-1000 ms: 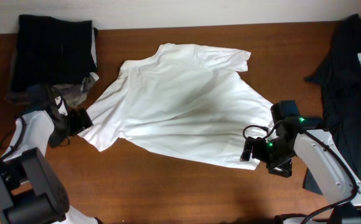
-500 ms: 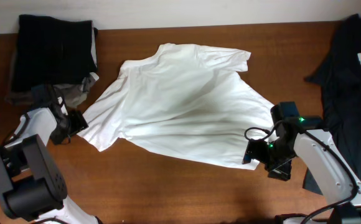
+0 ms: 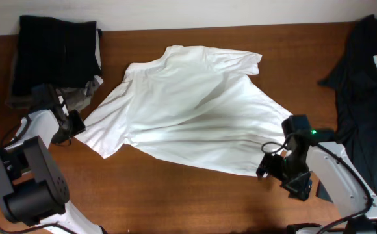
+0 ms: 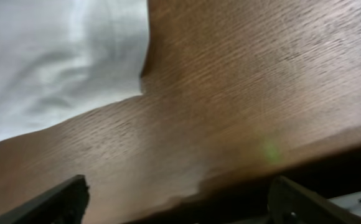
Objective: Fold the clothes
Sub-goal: 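Grasp the T-shirt's left and right lower edges with both grippers, then lift the T-shirt with both grippers and stretch it sideways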
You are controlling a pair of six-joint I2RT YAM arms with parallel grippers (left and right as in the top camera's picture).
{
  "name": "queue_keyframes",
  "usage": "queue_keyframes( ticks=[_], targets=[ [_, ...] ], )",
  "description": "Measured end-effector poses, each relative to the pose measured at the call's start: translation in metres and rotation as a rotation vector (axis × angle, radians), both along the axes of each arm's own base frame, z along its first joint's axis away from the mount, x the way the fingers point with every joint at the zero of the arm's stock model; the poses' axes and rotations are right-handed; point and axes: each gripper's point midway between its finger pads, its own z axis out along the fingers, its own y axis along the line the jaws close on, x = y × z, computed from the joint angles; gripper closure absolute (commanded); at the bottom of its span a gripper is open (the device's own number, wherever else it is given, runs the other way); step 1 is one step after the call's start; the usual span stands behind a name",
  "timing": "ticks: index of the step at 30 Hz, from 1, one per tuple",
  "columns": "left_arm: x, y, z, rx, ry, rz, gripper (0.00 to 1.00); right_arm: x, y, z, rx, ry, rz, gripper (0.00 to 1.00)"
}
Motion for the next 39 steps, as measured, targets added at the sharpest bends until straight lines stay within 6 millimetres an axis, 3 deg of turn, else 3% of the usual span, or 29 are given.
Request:
queue_keyframes(
  ticks=[3, 5, 10, 20, 22, 23, 25, 26, 31, 34, 37, 38, 39],
  targets=[
    [0.000, 0.000, 0.000, 0.000, 0.001, -0.001, 0.65, 0.000, 0.004, -0.016, 0.024, -0.029, -0.001, 0.01],
    [-0.001, 0.000, 0.000, -0.002, 0.003, -0.001, 0.66, 0.008, 0.010, -0.023, 0.060, -0.071, -0.003, 0.09],
    [-0.001, 0.000, 0.000, -0.002, 0.005, -0.001, 0.66, 0.039, 0.014, -0.025, 0.086, -0.202, 0.002, 0.15],
    [-0.001, 0.000, 0.000, -0.002, 0.005, -0.001, 0.66, 0.057, 0.016, -0.047, 0.091, -0.206, 0.002, 0.35],
    [-0.001, 0.000, 0.000, -0.002, 0.004, -0.001, 0.69, 0.056, 0.015, -0.048, 0.088, -0.195, 0.000, 0.48],
    [-0.001, 0.000, 0.000, -0.002, 0.004, -0.001, 0.78, 0.056, 0.015, -0.049, 0.084, -0.187, -0.003, 0.60],
    [-0.001, -0.001, 0.000, -0.005, 0.006, -0.002, 0.94, 0.057, 0.015, -0.051, 0.083, -0.181, -0.008, 0.96],
    [-0.001, -0.002, 0.000, -0.009, 0.004, -0.003, 0.99, 0.056, 0.015, -0.052, 0.083, -0.177, -0.010, 0.96],
    [-0.003, -0.006, 0.000, -0.032, 0.013, -0.008, 1.00, 0.046, 0.014, -0.051, 0.079, -0.121, -0.031, 0.96],
    [-0.005, -0.012, 0.000, -0.073, 0.017, -0.013, 0.99, 0.047, 0.014, -0.027, 0.078, -0.095, -0.032, 0.96],
    [-0.015, -0.025, 0.006, -0.130, 0.020, -0.024, 0.99, 0.076, 0.015, 0.034, 0.084, -0.244, -0.018, 0.96],
    [-0.018, -0.028, 0.013, -0.132, 0.007, -0.027, 1.00, 0.089, 0.015, 0.072, 0.087, -0.353, -0.009, 0.96],
    [-0.014, -0.029, 0.035, -0.121, -0.049, -0.035, 1.00, 0.091, 0.015, 0.095, 0.088, -0.412, -0.005, 0.96]
  ],
)
